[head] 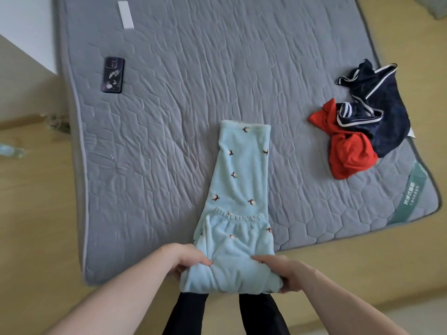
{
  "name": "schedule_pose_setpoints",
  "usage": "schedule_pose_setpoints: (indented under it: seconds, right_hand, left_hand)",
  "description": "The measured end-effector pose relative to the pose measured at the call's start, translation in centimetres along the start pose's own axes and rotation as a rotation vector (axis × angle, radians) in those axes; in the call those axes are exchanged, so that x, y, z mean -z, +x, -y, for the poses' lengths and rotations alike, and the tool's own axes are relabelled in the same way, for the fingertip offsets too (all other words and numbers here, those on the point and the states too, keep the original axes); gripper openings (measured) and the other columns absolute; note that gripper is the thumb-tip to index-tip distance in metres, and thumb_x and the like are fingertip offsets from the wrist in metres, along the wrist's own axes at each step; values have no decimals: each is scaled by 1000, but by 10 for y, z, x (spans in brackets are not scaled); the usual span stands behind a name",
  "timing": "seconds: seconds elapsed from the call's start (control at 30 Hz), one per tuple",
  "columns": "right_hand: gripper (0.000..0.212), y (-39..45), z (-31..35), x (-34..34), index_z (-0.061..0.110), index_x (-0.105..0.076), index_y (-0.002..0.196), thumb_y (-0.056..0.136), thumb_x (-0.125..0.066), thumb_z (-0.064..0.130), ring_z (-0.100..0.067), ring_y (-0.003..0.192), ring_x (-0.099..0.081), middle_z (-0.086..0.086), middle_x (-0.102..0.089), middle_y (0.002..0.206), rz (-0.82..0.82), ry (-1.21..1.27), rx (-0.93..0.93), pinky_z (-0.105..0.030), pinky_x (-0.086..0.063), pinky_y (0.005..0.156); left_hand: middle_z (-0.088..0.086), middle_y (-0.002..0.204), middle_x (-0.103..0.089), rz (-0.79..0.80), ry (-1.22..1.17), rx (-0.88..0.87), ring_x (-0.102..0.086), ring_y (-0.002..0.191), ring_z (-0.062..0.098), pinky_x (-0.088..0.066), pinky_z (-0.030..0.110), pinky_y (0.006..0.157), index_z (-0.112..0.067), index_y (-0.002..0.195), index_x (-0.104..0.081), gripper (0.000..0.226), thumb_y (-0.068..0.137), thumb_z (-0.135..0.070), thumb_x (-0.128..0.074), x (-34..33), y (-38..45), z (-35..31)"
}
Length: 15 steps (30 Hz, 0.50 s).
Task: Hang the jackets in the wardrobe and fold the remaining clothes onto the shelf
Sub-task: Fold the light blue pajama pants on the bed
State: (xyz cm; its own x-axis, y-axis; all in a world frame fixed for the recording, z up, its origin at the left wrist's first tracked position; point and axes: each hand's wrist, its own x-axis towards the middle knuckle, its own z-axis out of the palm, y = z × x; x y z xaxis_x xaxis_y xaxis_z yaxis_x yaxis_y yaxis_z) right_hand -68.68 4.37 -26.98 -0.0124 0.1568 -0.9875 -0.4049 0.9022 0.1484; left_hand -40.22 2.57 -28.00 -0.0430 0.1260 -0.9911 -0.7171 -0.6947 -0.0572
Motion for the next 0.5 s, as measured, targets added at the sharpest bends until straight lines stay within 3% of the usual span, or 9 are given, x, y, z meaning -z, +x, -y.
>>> schedule_pose_setpoints:
  seconds: [0.1,0.13,0.2,0.23,0.33,0.4,0.5]
  right_hand:
    - [43,-6,30,16,16,-68,106,83,-74,51,-19,58,-70,-5,-76,73,-43,-14,33,-22,-51,51]
    - [38,-8,44,23,15,-68,103,86,-70,49,-20,57,-68,-6,-74,73,-53,-11,49,-22,-50,50]
    - [31,-13,74,39,14,-67,95,90,-59,44,-21,55,-66,-7,-71,70,-62,12,79,-21,-48,50]
    - [31,-16,89,47,14,-66,91,91,-53,42,-21,54,-65,-8,-69,69,-60,24,96,-22,-46,50]
    - [35,-29,132,74,14,-65,79,91,-45,40,-20,53,-64,-6,-68,66,-52,24,135,-19,-37,45]
    - [35,-38,157,93,14,-64,81,90,-44,40,-19,53,-66,-6,-67,68,-49,51,154,-15,-33,39]
    - [36,-50,189,113,16,-63,88,89,-50,49,-20,59,-69,-5,-67,74,-45,155,193,-15,-36,37]
  left_hand:
    - [10,146,-51,-109,5,-76,-61,119,27,-54,36,94,-14,157,-24,100,81,-55,-75,26,-9,-31]
    - [10,150,-47,-117,-28,-117,-60,121,26,-53,37,98,-18,158,-20,102,80,-54,-75,36,-13,-43]
    - [10,139,-59,-85,-95,-221,-66,115,26,-54,41,100,-23,139,-43,70,80,-46,-73,59,-20,-69]
    - [11,128,-68,-71,-65,-269,-70,110,28,-56,44,99,-16,132,-55,61,80,-44,-69,70,-23,-82]
    - [11,103,-78,-55,-68,-309,-76,93,26,-59,36,75,-14,108,-74,42,84,-45,-60,102,-38,-118]
    - [4,95,-79,-53,-192,-297,-75,81,20,-58,31,64,-19,103,-75,40,87,-52,-61,122,-42,-137]
    - [6,80,-74,-146,-401,-329,-70,68,20,-58,31,59,-21,93,-75,57,83,-74,-57,144,-40,-160]
